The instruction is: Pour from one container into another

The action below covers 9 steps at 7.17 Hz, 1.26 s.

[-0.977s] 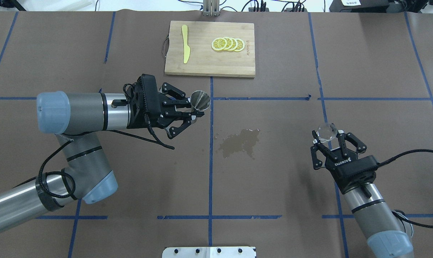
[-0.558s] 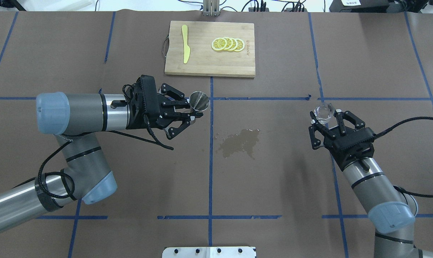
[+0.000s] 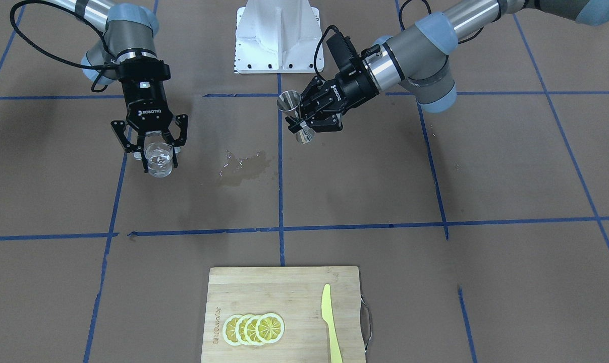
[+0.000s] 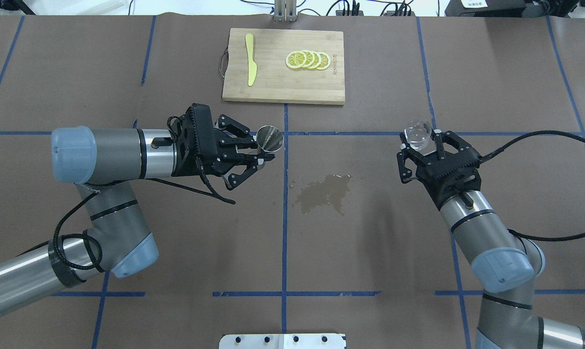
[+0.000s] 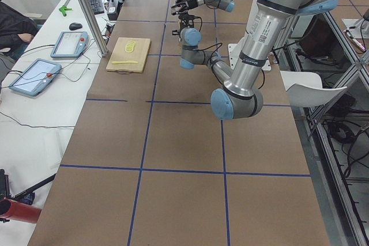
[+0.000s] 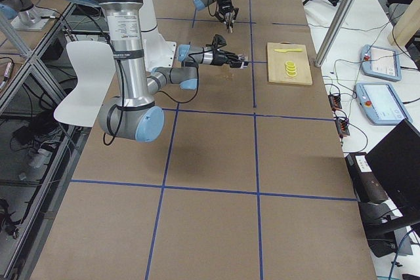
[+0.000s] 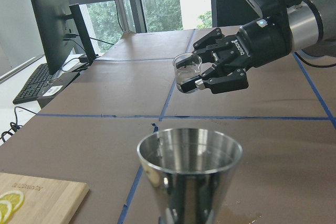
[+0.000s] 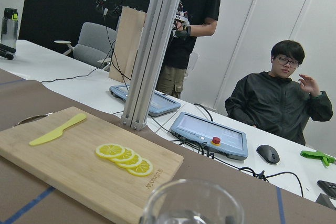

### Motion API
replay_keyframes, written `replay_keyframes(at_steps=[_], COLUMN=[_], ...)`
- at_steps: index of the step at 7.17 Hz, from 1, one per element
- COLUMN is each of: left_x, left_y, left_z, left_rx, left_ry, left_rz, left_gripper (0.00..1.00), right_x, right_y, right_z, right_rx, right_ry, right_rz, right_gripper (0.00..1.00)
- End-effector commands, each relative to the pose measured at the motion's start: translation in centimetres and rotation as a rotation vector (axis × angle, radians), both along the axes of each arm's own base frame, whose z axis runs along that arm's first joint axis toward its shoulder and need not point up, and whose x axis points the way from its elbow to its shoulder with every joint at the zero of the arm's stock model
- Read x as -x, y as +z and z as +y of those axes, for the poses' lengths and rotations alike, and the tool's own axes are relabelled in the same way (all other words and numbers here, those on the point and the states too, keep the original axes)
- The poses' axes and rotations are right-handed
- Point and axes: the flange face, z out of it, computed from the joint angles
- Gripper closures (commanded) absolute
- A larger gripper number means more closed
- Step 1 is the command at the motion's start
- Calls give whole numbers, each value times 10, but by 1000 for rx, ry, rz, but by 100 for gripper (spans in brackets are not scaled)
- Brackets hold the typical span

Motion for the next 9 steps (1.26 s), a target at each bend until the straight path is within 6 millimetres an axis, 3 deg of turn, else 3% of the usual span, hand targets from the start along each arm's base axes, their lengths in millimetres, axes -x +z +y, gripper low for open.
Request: replay_keyframes(at_steps=[1,2,3,5,6,9], left_x=[-6,-9,-11,-11,-11,-11], left_y=[4,6,7,8,8,8], left_z=[2,4,4,2,2,2], left_rx=[6,10,12,17,17,17], left_ry=[4,-1,1,-12,-11,-12], left_rz=[-7,-9,-11,-13,-13,-13], left_gripper=[100,100,100,100,100,100], right_x=[-17,-26,-20,-9,7,25], right_y=[-60,-78,-84,-123,-124,-129], right_z=[6,12,16,30,46,73], right_rx=[12,10,13,28,30,21], right_ry=[1,-2,-10,-37,-45,-37], right_rz=[-40,-50,-48,-1,5,13], right_gripper=[100,100,100,100,100,100])
